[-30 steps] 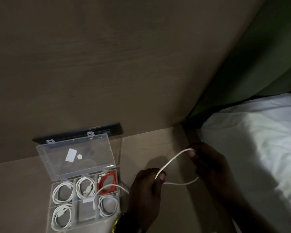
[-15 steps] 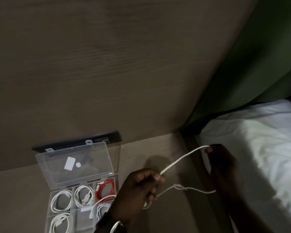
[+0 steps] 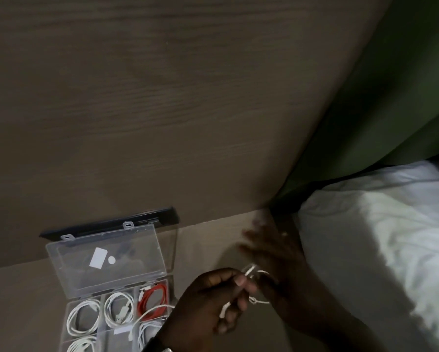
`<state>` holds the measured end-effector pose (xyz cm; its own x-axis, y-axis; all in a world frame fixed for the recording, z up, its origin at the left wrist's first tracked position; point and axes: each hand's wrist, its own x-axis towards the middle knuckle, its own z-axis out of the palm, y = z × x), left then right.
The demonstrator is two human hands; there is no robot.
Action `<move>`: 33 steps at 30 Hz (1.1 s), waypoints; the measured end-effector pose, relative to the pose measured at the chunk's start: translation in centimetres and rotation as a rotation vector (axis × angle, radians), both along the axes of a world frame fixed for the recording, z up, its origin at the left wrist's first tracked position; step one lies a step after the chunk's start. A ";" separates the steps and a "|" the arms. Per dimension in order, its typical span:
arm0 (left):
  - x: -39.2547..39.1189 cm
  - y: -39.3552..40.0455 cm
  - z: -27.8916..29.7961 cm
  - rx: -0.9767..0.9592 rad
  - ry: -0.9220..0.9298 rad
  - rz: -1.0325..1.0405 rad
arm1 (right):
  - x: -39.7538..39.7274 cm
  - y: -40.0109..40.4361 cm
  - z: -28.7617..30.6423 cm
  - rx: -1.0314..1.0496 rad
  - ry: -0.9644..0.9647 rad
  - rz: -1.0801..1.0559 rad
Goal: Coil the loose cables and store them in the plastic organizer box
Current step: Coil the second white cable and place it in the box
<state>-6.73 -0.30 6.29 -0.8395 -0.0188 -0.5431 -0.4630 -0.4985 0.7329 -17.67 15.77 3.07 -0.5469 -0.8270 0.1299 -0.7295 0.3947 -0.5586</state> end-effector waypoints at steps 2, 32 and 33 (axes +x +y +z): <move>-0.5 0.0 0.8 0.276 -0.024 0.055 | 0.5 -0.4 -0.1 -0.037 -0.107 0.049; -0.5 -3.7 3.5 0.647 0.047 -0.085 | -1.4 -2.0 3.8 -0.338 -0.536 -0.204; -0.5 -3.9 3.4 0.754 0.096 0.036 | -0.8 -2.0 3.3 -0.283 -0.539 -0.187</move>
<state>-7.22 -4.18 9.72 -0.8895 0.3002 -0.3446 -0.3884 -0.8939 0.2237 -18.44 13.75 6.34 -0.7283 -0.6852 -0.0042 -0.2500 0.2713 -0.9294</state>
